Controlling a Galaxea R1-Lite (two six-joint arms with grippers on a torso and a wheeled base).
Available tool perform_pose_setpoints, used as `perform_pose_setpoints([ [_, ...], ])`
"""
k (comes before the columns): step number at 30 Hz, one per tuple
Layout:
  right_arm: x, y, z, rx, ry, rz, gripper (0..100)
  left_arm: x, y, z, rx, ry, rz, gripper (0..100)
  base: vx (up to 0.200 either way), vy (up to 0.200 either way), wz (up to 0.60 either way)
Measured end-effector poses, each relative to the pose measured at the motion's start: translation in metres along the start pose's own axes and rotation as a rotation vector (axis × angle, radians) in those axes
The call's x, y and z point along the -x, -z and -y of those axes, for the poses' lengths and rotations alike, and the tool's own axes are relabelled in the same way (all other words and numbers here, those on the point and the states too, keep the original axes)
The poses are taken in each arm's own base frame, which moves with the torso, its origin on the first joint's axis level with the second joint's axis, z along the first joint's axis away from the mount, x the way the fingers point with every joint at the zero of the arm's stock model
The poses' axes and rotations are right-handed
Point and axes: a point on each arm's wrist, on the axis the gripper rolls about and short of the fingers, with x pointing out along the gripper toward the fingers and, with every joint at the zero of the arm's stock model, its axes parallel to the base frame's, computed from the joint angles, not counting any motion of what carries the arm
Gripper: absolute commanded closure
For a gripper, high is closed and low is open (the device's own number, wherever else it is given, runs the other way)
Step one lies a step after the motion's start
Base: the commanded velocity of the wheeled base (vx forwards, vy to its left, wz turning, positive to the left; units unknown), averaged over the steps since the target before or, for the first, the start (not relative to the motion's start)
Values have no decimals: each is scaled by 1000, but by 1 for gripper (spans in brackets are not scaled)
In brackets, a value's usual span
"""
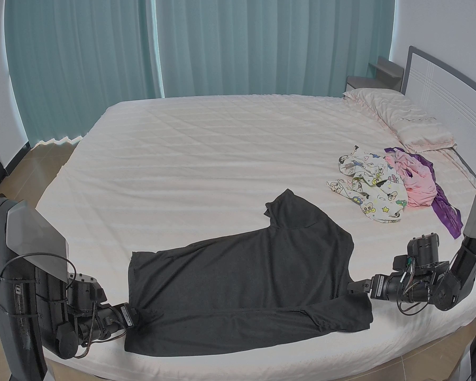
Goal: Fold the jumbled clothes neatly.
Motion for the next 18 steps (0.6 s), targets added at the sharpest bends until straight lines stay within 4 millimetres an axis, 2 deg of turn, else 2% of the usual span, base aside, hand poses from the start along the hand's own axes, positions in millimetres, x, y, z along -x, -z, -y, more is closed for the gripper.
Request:
perform_pose_setpoints([
  [7, -21, 0, 13, 80, -19, -41, 0, 2, -1, 1, 16, 4, 5, 100, 0, 0, 0],
  [12, -32, 0, 17, 103, -37, -10, 0, 3, -1, 1, 19, 5, 7, 100, 0, 0, 0],
  [13, -34, 0, 17, 106, -40, -3, 100, 3, -1, 1, 20, 5, 8, 100, 0, 0, 0],
  [18, -42, 5, 22, 105, -44, -9, 100, 3, -2, 1, 20, 6, 9, 100, 0, 0, 0],
])
